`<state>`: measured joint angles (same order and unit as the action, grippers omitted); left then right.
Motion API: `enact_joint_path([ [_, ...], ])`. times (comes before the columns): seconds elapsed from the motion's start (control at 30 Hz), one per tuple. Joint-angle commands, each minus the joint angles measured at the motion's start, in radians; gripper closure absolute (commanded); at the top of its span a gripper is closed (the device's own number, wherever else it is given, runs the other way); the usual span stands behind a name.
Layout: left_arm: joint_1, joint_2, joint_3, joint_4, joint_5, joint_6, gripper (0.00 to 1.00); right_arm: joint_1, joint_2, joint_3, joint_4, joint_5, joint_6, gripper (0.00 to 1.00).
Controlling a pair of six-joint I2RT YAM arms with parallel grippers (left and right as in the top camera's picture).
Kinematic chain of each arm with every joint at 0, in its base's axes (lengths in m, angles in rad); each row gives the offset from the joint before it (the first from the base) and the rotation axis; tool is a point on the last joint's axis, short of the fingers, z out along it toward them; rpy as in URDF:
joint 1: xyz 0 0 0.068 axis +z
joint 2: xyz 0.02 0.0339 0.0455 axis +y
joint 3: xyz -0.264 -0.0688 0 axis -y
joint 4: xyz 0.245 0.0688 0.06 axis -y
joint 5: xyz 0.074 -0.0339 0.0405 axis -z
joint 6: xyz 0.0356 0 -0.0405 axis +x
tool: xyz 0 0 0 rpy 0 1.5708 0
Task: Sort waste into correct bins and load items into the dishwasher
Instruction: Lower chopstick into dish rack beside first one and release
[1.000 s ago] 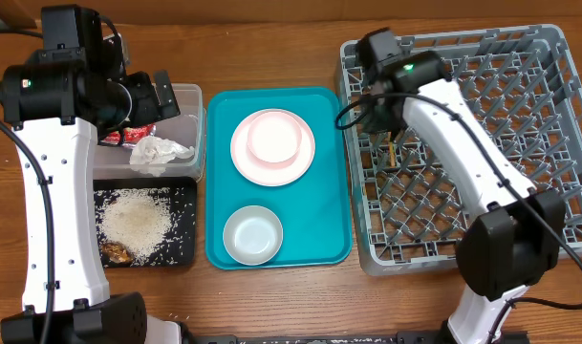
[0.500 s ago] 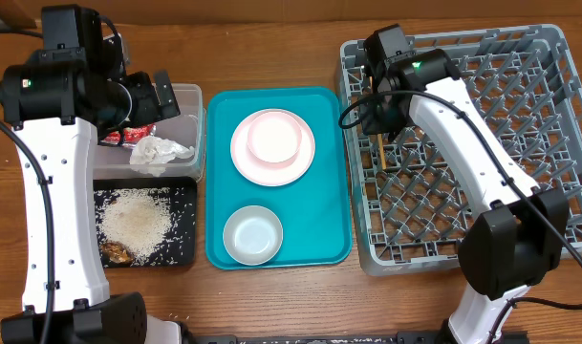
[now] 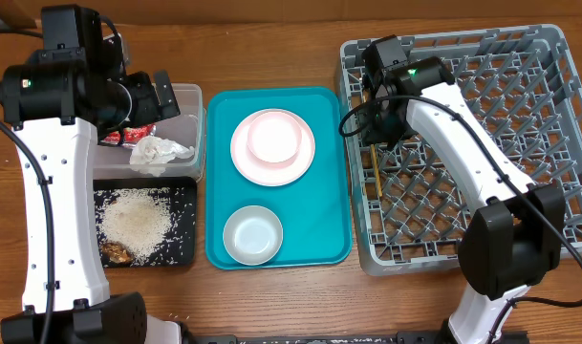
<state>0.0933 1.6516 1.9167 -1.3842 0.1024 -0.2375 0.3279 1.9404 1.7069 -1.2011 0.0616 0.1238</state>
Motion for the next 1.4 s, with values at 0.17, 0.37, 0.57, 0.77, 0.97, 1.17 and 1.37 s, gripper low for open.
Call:
enact_joint_path([
  [0.17, -0.002, 0.006, 0.001, 0.0, -0.009, -0.013, 0.0, -0.002, -0.003, -0.002, 0.002, -0.167, -0.001, 0.6],
  [0.37, -0.002, 0.006, 0.001, 0.0, -0.009, -0.014, 0.0, -0.002, -0.002, -0.021, 0.019, -0.206, 0.01, 0.61],
  [0.57, -0.002, 0.006, 0.001, 0.0, -0.009, -0.013, 0.0, -0.002, -0.002, -0.117, 0.109, -0.206, 0.01, 0.61],
  [0.77, -0.002, 0.006, 0.001, 0.0, -0.009, -0.013, 0.0, -0.001, -0.001, -0.152, 0.139, -0.206, 0.01, 0.65],
  [0.97, -0.002, 0.006, 0.001, 0.0, -0.009, -0.013, 0.0, 0.0, -0.001, -0.152, 0.163, -0.206, 0.034, 0.85],
  [1.17, -0.002, 0.006, 0.001, 0.0, -0.009, -0.014, 0.0, 0.0, -0.001, -0.152, 0.194, -0.205, 0.082, 0.89],
  [1.37, -0.002, 0.006, 0.001, 0.0, -0.009, -0.013, 0.0, 0.0, -0.001, -0.152, 0.226, -0.206, 0.116, 0.93],
])
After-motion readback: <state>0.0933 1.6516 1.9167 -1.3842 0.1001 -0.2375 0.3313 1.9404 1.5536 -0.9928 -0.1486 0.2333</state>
